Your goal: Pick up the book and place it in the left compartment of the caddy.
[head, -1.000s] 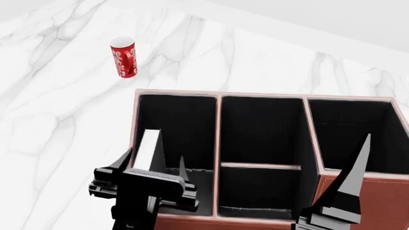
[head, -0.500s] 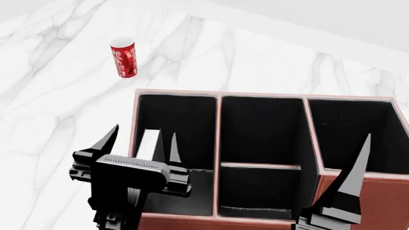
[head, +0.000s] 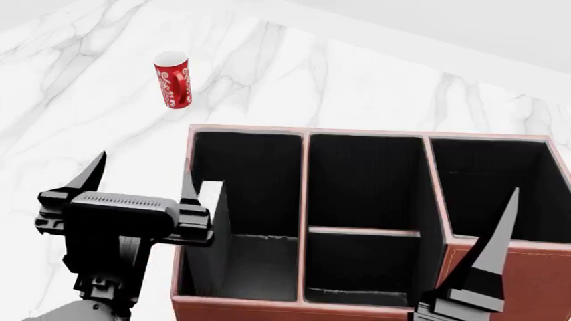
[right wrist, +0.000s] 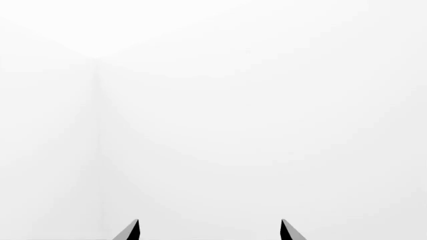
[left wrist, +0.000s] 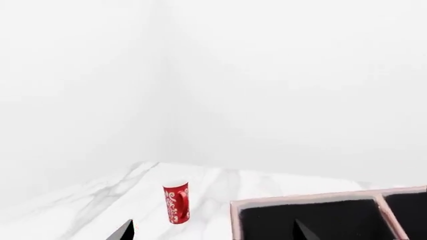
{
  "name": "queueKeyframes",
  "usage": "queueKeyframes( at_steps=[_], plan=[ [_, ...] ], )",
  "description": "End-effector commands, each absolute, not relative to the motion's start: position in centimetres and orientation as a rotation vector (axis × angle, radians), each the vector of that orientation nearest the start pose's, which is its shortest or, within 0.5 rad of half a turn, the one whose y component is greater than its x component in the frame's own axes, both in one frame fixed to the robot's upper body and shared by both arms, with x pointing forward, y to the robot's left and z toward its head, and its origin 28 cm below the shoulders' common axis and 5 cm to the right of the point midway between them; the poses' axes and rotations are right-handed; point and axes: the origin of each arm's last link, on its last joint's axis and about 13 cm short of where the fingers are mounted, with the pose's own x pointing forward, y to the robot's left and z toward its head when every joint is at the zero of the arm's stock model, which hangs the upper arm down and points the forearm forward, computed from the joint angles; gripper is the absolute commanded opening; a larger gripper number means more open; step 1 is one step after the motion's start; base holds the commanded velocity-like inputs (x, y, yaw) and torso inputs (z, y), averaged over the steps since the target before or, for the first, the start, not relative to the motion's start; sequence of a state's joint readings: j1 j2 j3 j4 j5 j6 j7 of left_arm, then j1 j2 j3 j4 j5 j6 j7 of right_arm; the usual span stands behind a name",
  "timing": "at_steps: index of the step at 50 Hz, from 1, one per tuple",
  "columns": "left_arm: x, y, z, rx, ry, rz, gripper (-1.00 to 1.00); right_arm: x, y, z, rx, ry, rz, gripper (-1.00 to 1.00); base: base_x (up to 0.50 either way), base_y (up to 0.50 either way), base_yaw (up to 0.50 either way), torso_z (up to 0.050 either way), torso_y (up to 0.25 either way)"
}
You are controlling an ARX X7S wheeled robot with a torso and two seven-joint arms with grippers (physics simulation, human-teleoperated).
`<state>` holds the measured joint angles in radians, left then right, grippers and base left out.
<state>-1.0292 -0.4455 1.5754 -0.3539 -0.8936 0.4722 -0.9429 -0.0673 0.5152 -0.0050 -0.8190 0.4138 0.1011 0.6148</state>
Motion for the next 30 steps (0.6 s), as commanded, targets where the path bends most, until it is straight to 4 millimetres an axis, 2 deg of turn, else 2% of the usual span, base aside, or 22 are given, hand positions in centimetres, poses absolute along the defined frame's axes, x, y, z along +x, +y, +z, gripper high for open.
queueKeyframes(
  at_steps=[1, 11, 30],
  plan=[
    [33.3, 19.8, 11.1, 0.007, -0.268, 0.168, 1.0, 16.6, -14.2, 17.0, 0.05, -0.574, -0.251, 1.0, 0.0, 0.0, 0.0, 0.0, 0.0],
    [33.2, 23.0, 11.2, -0.017, -0.271, 0.306, 1.0, 16.6, -14.9, 16.7, 0.032, -0.561, -0.296, 1.0, 0.0, 0.0, 0.0, 0.0, 0.0],
    [32.4, 26.1, 12.4, -0.038, -0.32, 0.448, 1.0, 16.0, -16.6, 16.9, 0.002, -0.561, -0.399, 1.0, 0.0, 0.0, 0.0, 0.0, 0.0]
  ],
)
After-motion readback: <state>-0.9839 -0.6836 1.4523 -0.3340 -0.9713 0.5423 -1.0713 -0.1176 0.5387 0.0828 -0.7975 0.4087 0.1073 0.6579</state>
